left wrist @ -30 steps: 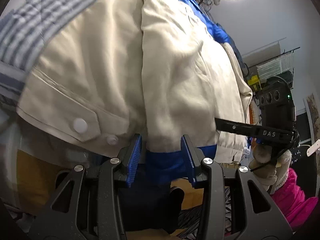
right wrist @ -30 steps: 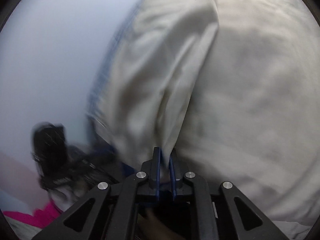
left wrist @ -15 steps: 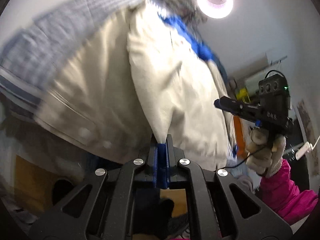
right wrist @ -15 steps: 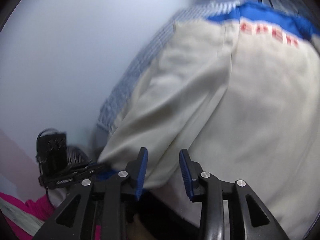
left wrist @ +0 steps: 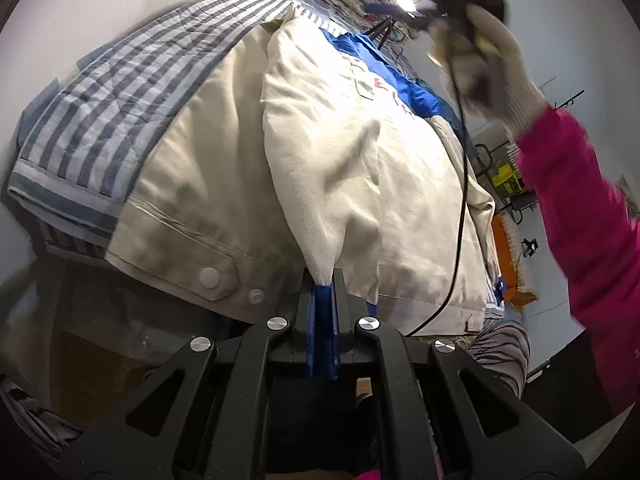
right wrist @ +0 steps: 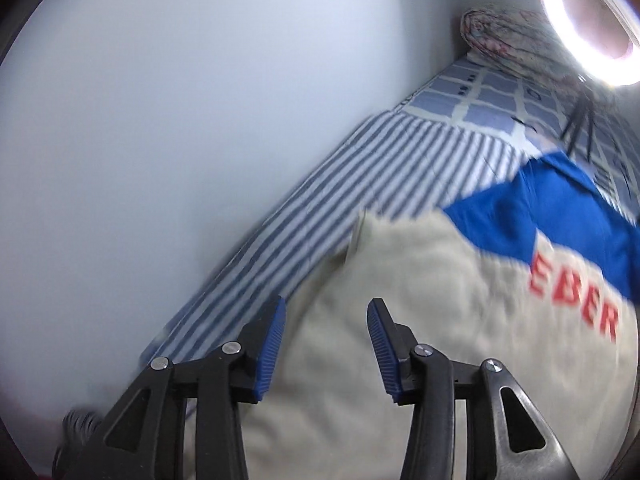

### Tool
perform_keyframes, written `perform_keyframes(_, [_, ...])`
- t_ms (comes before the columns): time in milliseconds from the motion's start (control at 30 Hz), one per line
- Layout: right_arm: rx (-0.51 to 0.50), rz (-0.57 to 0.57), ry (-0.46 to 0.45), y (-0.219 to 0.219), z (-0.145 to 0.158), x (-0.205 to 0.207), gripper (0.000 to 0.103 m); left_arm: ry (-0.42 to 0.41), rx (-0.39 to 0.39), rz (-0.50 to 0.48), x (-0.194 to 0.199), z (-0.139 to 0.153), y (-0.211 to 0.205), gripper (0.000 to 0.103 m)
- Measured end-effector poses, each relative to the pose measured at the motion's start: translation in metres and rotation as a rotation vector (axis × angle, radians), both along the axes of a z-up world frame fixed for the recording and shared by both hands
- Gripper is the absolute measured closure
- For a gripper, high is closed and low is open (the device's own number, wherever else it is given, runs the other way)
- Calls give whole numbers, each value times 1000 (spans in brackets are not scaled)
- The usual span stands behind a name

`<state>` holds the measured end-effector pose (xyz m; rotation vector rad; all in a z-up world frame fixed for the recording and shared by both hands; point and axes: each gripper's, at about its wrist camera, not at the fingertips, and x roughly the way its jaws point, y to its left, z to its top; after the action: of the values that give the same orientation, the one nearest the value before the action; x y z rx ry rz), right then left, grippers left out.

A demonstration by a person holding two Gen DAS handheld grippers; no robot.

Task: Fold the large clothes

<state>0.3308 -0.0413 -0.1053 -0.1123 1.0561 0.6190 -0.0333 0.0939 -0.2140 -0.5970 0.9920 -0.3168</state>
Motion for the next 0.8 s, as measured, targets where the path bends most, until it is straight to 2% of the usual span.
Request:
perform_keyframes(167, [-61,-25,28,33,-30,56,57,4,9,2,2,-4,6,99])
perform_keyframes(400, [-210,-23,11,61,-63,97,58,10,2,-3,4,-6,6,100])
perform_keyframes(567, [-303,14,16,72,-85,108,70,6,11,-4,5,-5,6,100])
perform_keyframes(600, [-309,19,15,73,-86,109,76,5,13,-4,5,-4,6,100])
perform_keyframes(633, [-312,25,14,76,-88,110,91,4,14,-5,5,-4,6,100])
perform_keyframes(733, [-320,41,2,83,-88,110,99,1,11,8,3,-2,9,100])
perform_keyframes(800, [-323,46,-21,88,-83,109,100,3,15,34,-1,2,14,100])
